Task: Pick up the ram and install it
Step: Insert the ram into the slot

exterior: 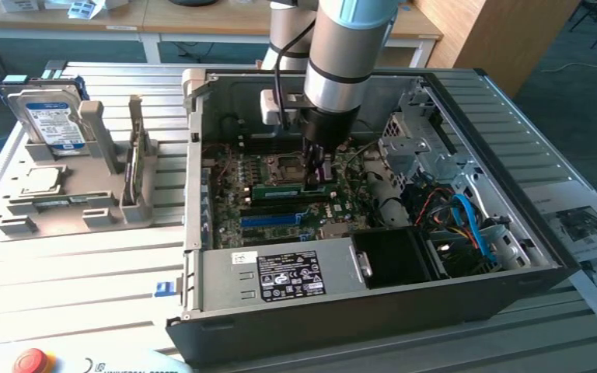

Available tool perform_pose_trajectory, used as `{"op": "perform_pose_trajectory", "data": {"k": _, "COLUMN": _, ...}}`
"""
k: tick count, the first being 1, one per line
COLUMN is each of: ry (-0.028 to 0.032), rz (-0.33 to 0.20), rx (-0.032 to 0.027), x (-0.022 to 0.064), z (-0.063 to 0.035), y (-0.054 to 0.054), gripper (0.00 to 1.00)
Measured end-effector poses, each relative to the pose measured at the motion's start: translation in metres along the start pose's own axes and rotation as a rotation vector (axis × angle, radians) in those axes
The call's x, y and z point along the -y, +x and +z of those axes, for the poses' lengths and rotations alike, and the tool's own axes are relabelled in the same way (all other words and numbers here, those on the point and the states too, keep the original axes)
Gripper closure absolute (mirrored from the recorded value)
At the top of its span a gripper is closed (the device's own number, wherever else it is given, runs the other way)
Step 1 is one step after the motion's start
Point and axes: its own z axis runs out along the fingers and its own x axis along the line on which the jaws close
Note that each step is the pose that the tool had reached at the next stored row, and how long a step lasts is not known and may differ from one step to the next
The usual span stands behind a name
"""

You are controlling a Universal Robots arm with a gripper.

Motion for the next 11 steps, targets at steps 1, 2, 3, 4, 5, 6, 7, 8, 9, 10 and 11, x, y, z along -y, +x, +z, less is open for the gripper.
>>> {"op": "perform_pose_trajectory", "data": {"k": 1, "ry": 0.0, "rz": 0.0, "rx": 0.0, "x": 0.0, "z": 0.0002, "y": -0.0001, "gripper": 0.88}}
{"op": "perform_pose_trajectory", "data": {"k": 2, "ry": 0.0, "rz": 0.0, "rx": -0.0001, "x": 0.0, "z": 0.0003, "y": -0.0002, "gripper": 0.88}}
{"op": "perform_pose_trajectory", "data": {"k": 3, "ry": 0.0, "rz": 0.0, "rx": -0.0001, "x": 0.0, "z": 0.0007, "y": -0.0007, "gripper": 0.88}}
{"op": "perform_pose_trajectory", "data": {"k": 4, "ry": 0.0, "rz": 0.0, "rx": -0.0002, "x": 0.0, "z": 0.0007, "y": -0.0007, "gripper": 0.88}}
{"op": "perform_pose_trajectory", "data": {"k": 5, "ry": -0.0001, "rz": 0.0, "rx": -0.0002, "x": 0.0, "z": 0.0007, "y": -0.0007, "gripper": 0.88}}
{"op": "perform_pose_trajectory", "data": {"k": 6, "ry": -0.0001, "rz": 0.0, "rx": -0.0002, "x": 0.0, "z": 0.0007, "y": -0.0007, "gripper": 0.88}}
{"op": "perform_pose_trajectory", "data": {"k": 7, "ry": -0.0001, "rz": 0.0, "rx": -0.0002, "x": 0.0, "z": 0.0009, "y": -0.0007, "gripper": 0.88}}
{"op": "perform_pose_trajectory", "data": {"k": 8, "ry": -0.0001, "rz": 0.0, "rx": -0.0002, "x": 0.0, "z": 0.0011, "y": -0.0007, "gripper": 0.88}}
{"op": "perform_pose_trajectory", "data": {"k": 9, "ry": -0.0001, "rz": 0.0, "rx": -0.0002, "x": 0.0, "z": 0.0013, "y": -0.0007, "gripper": 0.88}}
{"op": "perform_pose_trajectory", "data": {"k": 10, "ry": -0.0001, "rz": 0.0, "rx": -0.0001, "x": 0.0, "z": 0.0015, "y": -0.0007, "gripper": 0.88}}
{"op": "perform_pose_trajectory", "data": {"k": 11, "ry": -0.0001, "rz": 0.0, "rx": -0.0002, "x": 0.0, "z": 0.0016, "y": -0.0007, "gripper": 0.88}}
